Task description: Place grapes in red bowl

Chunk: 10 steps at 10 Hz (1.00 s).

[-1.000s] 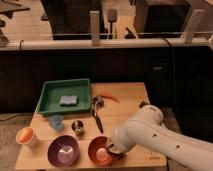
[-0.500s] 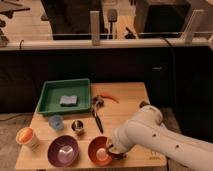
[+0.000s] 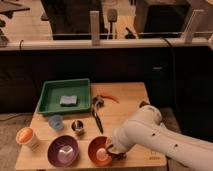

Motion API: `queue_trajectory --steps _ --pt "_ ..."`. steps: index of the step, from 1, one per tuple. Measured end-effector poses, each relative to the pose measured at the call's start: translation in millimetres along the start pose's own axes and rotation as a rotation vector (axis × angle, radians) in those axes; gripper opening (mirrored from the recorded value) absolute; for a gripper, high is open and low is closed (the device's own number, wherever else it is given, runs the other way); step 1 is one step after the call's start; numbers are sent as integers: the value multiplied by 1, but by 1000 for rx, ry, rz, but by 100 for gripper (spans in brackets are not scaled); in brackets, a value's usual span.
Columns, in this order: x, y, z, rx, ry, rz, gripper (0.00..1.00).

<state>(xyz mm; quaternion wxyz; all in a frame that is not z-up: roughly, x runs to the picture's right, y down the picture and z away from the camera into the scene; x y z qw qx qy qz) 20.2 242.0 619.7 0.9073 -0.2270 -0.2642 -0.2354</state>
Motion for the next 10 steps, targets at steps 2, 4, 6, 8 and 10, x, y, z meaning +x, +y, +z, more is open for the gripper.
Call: queue_trajectory --steps 2,4,6,8,10 --pt "-1 0 1 -1 -2 -4 2" --pt "-1 1 1 -1 -4 -9 2" --pt "-2 1 2 -2 -6 -16 2" --pt "-3 1 3 -3 -8 -22 2" --pt "-3 1 4 -3 -9 -25 2"
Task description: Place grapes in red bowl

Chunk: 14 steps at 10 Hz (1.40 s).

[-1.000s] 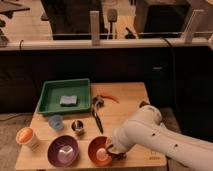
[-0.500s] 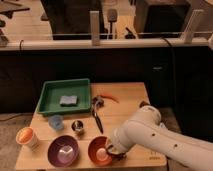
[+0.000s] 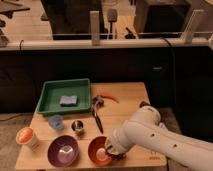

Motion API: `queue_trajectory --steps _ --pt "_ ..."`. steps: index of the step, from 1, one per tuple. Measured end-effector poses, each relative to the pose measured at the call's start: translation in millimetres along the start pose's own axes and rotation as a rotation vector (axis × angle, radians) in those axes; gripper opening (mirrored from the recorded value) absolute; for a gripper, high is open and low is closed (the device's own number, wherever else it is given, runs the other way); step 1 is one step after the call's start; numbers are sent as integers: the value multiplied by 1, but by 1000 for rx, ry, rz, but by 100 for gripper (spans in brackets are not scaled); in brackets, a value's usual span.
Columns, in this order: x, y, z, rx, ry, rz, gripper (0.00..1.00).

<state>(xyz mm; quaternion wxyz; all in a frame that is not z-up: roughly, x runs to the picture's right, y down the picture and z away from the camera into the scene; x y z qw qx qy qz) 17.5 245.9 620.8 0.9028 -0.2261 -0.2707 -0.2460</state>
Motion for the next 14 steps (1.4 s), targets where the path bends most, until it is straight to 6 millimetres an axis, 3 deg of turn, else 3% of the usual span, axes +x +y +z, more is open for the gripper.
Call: queue_trajectory --steps 14 --pt "-2 4 2 4 -6 -29 2"
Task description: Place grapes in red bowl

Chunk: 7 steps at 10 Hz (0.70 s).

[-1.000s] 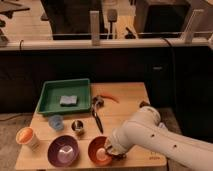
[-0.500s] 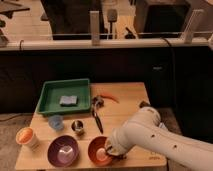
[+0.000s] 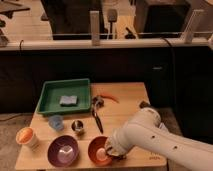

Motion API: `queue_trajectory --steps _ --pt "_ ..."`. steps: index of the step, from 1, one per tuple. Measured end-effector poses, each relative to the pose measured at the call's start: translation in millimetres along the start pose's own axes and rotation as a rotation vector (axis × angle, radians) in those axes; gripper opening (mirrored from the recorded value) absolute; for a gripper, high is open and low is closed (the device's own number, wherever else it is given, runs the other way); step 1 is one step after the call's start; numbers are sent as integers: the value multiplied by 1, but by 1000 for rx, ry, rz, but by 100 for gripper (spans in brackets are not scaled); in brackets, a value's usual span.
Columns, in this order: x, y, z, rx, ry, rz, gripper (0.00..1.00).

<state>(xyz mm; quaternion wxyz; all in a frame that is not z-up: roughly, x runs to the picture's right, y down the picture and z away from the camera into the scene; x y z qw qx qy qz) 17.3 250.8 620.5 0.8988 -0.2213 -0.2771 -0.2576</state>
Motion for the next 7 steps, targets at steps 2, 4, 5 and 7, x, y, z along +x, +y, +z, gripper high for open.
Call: queue_trajectory --steps 2,4,5,7 --pt "1 1 0 0 -1 -3 2" --pt "0 1 1 0 -2 -8 2" --pt "0 1 1 1 -3 -9 2" --pt "0 2 1 2 -3 -17 2"
